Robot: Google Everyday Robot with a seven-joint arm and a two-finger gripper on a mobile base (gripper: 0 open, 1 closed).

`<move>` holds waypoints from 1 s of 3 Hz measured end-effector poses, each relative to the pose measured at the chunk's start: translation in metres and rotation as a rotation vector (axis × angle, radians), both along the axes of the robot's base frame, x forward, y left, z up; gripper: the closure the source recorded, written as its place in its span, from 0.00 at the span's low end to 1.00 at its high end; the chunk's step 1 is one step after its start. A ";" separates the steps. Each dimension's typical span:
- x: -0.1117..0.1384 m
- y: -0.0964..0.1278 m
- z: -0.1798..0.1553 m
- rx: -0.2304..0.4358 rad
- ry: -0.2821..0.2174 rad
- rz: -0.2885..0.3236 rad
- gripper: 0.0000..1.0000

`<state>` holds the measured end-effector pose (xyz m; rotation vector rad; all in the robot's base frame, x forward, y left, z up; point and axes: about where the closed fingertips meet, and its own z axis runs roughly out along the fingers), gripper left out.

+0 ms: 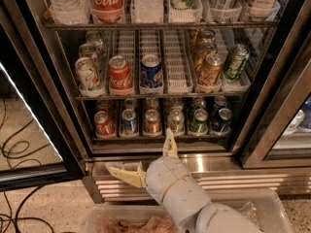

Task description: Pick 7up can from middle shelf of fridge

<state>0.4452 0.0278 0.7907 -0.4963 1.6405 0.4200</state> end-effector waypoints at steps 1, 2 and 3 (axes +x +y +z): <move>0.000 0.000 0.000 0.000 0.000 0.000 0.00; 0.000 0.006 0.000 0.014 -0.012 0.010 0.00; 0.008 0.018 0.003 0.020 -0.059 0.049 0.00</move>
Offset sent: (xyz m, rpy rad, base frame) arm 0.0016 0.0111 0.0003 0.0342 -0.0275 0.0189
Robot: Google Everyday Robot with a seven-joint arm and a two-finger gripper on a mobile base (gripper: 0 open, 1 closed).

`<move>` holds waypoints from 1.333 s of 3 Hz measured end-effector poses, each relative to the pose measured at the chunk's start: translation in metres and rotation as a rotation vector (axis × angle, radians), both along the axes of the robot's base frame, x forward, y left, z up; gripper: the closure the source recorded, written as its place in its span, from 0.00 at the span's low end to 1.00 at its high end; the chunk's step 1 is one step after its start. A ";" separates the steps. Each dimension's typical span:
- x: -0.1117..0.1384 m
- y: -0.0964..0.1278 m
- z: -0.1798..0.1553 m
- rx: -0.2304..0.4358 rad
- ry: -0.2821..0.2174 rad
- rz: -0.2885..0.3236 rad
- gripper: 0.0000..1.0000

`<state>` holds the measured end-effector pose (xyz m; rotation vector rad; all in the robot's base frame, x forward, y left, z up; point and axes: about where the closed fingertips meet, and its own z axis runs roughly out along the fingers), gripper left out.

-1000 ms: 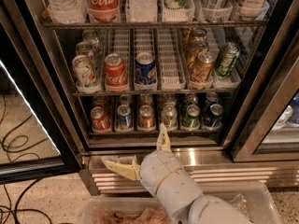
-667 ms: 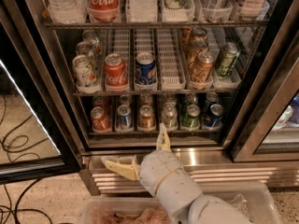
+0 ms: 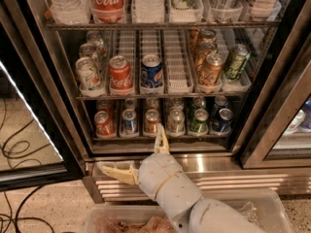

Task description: Pick 7up can from middle shelf of fridge

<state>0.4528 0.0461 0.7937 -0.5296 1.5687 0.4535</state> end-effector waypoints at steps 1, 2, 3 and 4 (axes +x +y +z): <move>0.011 0.017 0.005 -0.016 -0.077 0.086 0.00; 0.023 0.037 0.009 -0.034 -0.189 0.159 0.00; 0.023 0.037 0.009 -0.034 -0.189 0.159 0.00; 0.028 0.051 0.006 -0.003 -0.205 0.148 0.00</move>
Offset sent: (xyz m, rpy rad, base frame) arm 0.0363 0.0579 0.0095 -0.0490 -0.3194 0.2427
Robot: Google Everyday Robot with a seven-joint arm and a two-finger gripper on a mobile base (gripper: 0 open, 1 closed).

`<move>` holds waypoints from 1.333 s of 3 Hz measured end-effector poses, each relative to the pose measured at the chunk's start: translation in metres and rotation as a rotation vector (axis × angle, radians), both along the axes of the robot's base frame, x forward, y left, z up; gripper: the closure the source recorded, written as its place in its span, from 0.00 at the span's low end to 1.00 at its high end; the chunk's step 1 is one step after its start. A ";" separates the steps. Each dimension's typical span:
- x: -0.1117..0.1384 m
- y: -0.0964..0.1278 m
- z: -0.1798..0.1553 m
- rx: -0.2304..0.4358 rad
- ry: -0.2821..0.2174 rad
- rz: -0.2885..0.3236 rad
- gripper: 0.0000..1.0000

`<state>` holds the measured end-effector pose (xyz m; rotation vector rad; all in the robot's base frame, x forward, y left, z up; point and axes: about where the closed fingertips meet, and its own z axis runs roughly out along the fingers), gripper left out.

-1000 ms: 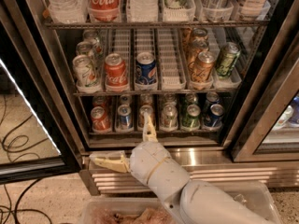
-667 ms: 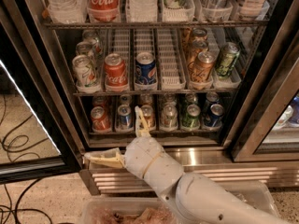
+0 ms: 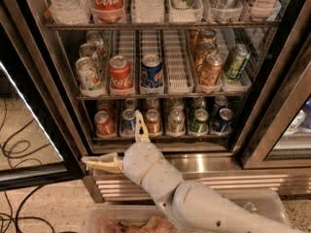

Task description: Pick 7up can from middle shelf of fridge

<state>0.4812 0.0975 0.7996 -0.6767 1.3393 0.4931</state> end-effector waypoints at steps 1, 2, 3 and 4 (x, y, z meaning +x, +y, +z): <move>0.018 0.020 0.004 0.012 -0.050 -0.035 0.00; 0.035 0.038 0.016 0.029 -0.095 -0.085 0.00; 0.063 0.060 0.032 0.048 -0.150 -0.145 0.00; 0.083 0.063 0.029 0.053 -0.178 -0.160 0.00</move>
Offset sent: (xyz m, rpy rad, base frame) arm 0.0571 0.0586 0.0300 0.0505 -0.1497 -0.1634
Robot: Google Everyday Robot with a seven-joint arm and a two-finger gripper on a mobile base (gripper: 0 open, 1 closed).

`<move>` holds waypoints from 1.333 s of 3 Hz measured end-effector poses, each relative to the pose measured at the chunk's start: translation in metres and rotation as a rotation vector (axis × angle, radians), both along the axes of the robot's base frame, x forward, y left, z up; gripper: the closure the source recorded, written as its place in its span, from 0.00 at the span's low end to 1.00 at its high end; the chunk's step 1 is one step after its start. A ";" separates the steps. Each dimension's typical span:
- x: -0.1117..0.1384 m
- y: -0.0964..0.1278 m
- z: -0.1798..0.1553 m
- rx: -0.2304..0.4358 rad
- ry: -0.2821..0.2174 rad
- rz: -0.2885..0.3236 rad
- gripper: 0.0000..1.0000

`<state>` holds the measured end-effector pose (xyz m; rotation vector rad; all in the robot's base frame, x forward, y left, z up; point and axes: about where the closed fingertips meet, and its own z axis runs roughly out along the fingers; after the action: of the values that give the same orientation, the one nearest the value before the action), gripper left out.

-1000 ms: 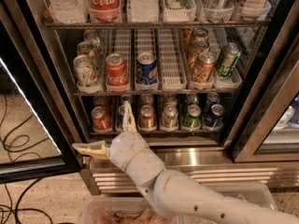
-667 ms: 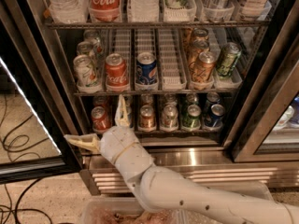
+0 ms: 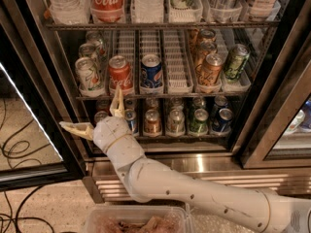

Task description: Pick 7up can from middle shelf of fridge

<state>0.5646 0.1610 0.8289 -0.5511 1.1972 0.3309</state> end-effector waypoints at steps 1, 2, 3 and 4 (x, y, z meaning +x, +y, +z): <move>0.000 0.000 0.000 0.000 0.000 0.000 0.00; 0.000 0.000 0.000 0.000 0.000 0.000 0.13; 0.000 0.000 0.000 0.000 0.000 0.000 0.22; 0.000 0.000 0.000 0.000 0.000 0.000 0.23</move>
Offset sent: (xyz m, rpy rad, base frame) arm 0.0000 0.0000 0.0000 0.0000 0.0000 0.0000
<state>0.5646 0.1610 0.8290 -0.5511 1.1971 0.3309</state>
